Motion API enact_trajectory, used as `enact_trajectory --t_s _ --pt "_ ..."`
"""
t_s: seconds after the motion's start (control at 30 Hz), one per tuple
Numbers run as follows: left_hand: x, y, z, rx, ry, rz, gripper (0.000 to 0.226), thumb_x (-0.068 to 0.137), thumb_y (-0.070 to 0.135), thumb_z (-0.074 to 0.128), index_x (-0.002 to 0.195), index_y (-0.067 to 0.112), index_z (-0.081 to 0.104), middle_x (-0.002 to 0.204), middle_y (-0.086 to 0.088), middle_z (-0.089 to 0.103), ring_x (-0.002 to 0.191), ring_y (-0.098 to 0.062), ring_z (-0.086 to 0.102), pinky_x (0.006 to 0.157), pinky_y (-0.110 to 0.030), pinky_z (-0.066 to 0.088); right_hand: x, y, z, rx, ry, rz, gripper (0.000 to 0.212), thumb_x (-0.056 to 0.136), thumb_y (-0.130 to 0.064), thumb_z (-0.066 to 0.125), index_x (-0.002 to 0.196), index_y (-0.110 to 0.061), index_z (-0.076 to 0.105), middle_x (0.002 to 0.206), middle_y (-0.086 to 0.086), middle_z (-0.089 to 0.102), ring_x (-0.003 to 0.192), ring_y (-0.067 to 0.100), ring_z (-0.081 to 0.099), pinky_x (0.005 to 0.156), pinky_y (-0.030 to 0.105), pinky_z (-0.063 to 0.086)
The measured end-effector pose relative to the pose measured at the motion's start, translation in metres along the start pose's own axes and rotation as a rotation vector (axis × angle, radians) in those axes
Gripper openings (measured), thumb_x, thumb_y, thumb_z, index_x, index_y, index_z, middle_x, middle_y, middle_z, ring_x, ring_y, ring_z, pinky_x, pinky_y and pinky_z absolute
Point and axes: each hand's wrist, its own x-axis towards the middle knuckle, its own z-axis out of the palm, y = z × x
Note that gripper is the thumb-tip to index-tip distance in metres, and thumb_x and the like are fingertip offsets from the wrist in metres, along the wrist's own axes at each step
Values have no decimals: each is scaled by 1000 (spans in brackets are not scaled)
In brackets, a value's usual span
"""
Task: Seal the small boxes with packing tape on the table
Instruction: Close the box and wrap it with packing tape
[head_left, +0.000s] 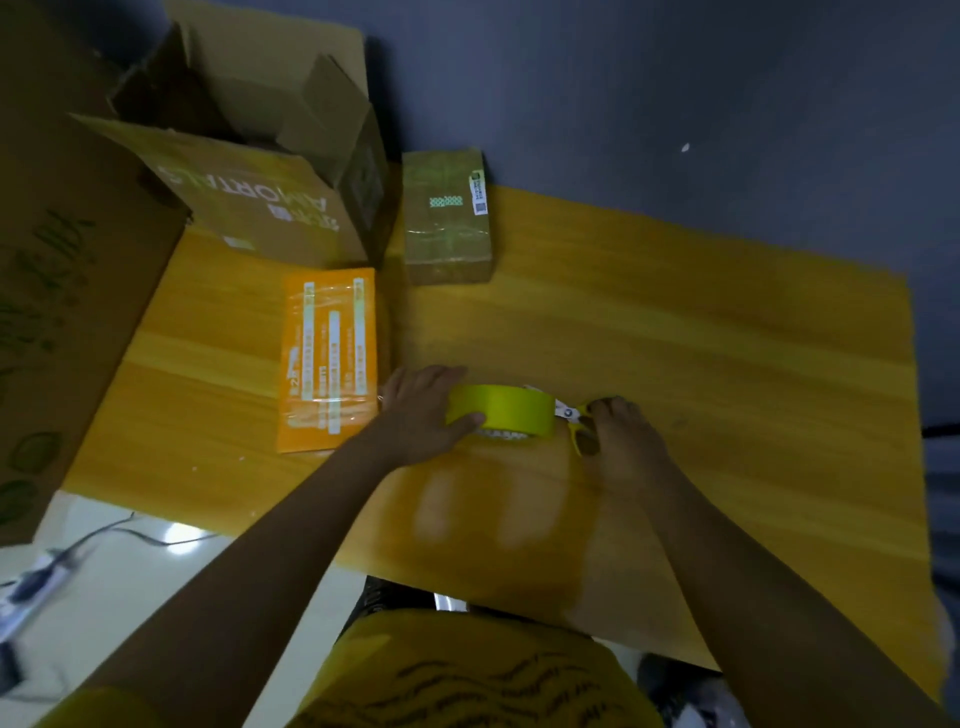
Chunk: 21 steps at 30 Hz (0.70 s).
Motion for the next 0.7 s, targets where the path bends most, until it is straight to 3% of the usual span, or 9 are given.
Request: enact_trajectory --t_s 0.13,0.27,0.4,0.5,0.6,0.7 --pt "-10 3 -5 68 102 -65 107 61 86 20 148 24 29 152 0 28 144 -18 15 115 -47 -11 6 12 -14 -30 -117 -18 61 89 -44 62 136 -11 40 133 12 40 124 31 42 93 39 44" --pt "-17 9 -9 161 154 -224 98 74 82 42 149 22 22 156 -6 14 146 -25 2 112 -57 -13 3 1 -10 -203 -36 -7 44 96 -37 55 128 -9 44 131 10 48 121 27 48 92 36 44" --pt "-19 10 -10 177 154 -296 106 72 83 44 152 21 12 159 -6 4 146 -27 -7 112 -60 -8 5 -7 -19 22 6 113 43 92 -38 58 118 -6 50 121 14 56 114 32 54 82 37 47" --pt "-21 0 -12 74 137 -300 113 67 83 50 153 21 9 160 -5 -1 147 -26 -10 114 -59 -4 15 -12 -45 246 69 152 46 93 -34 57 121 1 45 120 20 59 110 38 58 79 39 47" --pt "-26 -10 -15 38 150 -288 119 65 75 64 153 22 3 160 -5 -8 146 -25 -15 115 -58 -4 28 -34 -87 388 107 41 51 93 -37 58 128 -1 48 124 20 58 111 36 58 79 34 43" --pt "-31 -20 -15 55 104 -306 126 65 65 74 153 24 -7 159 -3 -19 145 -27 -21 113 -58 -7 39 -68 -128 217 104 -181 50 90 -41 62 127 -8 55 130 12 58 116 30 56 84 33 45"
